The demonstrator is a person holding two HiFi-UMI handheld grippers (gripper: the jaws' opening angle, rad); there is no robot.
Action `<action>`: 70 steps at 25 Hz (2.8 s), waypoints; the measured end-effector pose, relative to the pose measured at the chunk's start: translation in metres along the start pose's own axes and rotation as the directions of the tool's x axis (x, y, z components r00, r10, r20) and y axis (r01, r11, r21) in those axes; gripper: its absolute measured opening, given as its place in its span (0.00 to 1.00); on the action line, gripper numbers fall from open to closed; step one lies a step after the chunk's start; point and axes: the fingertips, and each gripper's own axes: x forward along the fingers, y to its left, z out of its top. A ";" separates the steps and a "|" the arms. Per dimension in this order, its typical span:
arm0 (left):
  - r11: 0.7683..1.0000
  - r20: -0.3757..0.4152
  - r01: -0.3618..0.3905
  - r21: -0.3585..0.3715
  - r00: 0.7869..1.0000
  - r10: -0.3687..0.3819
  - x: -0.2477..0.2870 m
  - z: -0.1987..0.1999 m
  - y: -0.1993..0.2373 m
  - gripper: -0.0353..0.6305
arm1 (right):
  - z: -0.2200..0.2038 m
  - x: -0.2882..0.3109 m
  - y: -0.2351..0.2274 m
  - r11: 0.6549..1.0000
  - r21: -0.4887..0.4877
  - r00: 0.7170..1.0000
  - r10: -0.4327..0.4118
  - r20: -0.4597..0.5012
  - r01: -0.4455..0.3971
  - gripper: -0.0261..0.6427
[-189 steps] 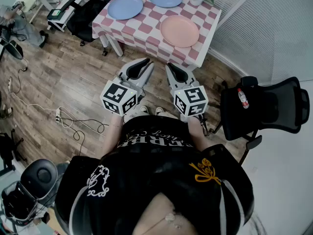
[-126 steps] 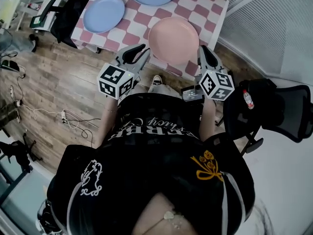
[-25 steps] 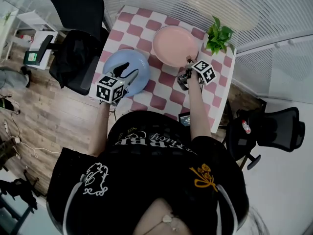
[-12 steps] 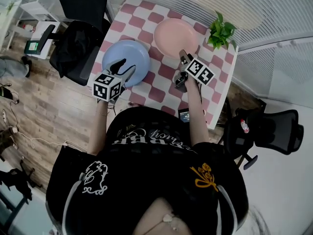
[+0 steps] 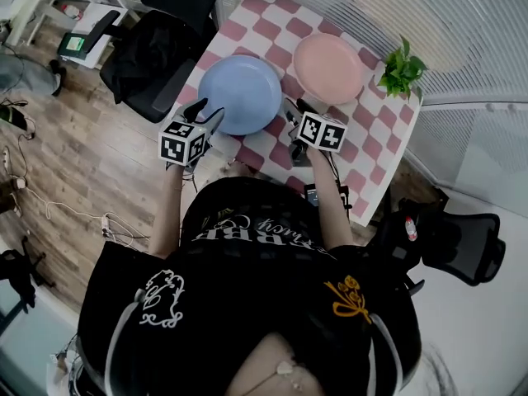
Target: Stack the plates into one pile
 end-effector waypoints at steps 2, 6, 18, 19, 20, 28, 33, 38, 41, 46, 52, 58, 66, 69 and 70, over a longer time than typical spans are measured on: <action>1.000 -0.034 -0.022 -0.019 0.999 0.021 -0.004 -0.016 0.017 0.38 | -0.014 0.010 0.013 1.000 -0.005 0.999 0.019 -0.033 -0.019 0.31; 0.998 -0.099 -0.046 -0.044 0.994 0.042 -0.001 -0.043 0.043 0.38 | -0.039 0.024 0.025 1.000 -0.027 0.995 0.009 -0.102 -0.012 0.31; 0.997 -0.143 -0.030 -0.065 0.990 0.020 0.021 -0.067 0.053 0.37 | -0.079 0.036 0.031 0.999 0.012 0.977 -0.039 -0.210 0.043 0.23; 0.998 -0.142 -0.027 -0.061 0.990 0.018 0.021 -0.067 0.053 0.37 | -0.079 0.035 0.031 0.999 0.018 0.978 -0.037 -0.208 0.041 0.23; 0.998 -0.143 -0.023 -0.057 0.990 0.015 0.021 -0.067 0.053 0.37 | -0.078 0.034 0.031 0.999 0.025 0.978 -0.034 -0.205 0.040 0.23; 0.995 -0.067 -0.011 -0.097 0.998 0.004 0.011 -0.047 0.030 0.38 | -0.048 0.005 0.033 0.996 0.087 0.994 -0.003 -0.111 0.013 0.21; 0.999 -0.010 0.022 -0.041 1.000 -0.022 0.021 -0.008 -0.002 0.38 | -0.019 -0.028 0.012 0.991 0.133 1.000 -0.005 -0.012 0.007 0.20; 0.995 0.011 0.085 0.053 0.996 -0.086 0.052 0.034 -0.044 0.38 | 0.004 -0.061 -0.030 0.977 0.213 0.997 -0.042 0.069 0.027 0.19; 0.987 0.001 0.126 0.097 0.992 -0.127 0.077 0.053 -0.070 0.38 | 0.015 -0.078 -0.061 0.966 0.255 0.992 -0.078 0.098 0.050 0.19; 0.973 -0.052 0.183 0.138 0.983 -0.177 0.121 0.065 -0.105 0.38 | 0.021 -0.097 -0.108 0.943 0.316 0.984 -0.143 0.109 0.102 0.19; 0.971 -0.138 0.221 0.093 0.968 -0.208 0.156 0.054 -0.119 0.38 | 0.017 -0.101 -0.141 0.915 0.382 0.980 -0.179 0.091 0.132 0.19; 0.971 -0.162 0.225 0.076 0.964 -0.210 0.175 0.054 -0.119 0.38 | 0.018 -0.096 -0.155 0.898 0.417 0.978 -0.192 0.081 0.142 0.19; 0.974 -0.081 0.181 0.138 0.982 -0.171 0.177 0.092 -0.115 0.38 | 0.026 -0.091 -0.174 0.784 0.609 0.964 -0.240 0.119 0.120 0.15; 0.973 -0.048 0.195 0.120 0.980 -0.191 0.165 0.100 -0.118 0.38 | 0.031 -0.090 -0.183 0.756 0.642 0.954 -0.270 0.132 0.125 0.14; 0.973 -0.046 0.198 0.122 0.980 -0.194 0.161 0.099 -0.119 0.38 | 0.033 -0.089 -0.186 0.750 0.649 0.950 -0.282 0.136 0.130 0.13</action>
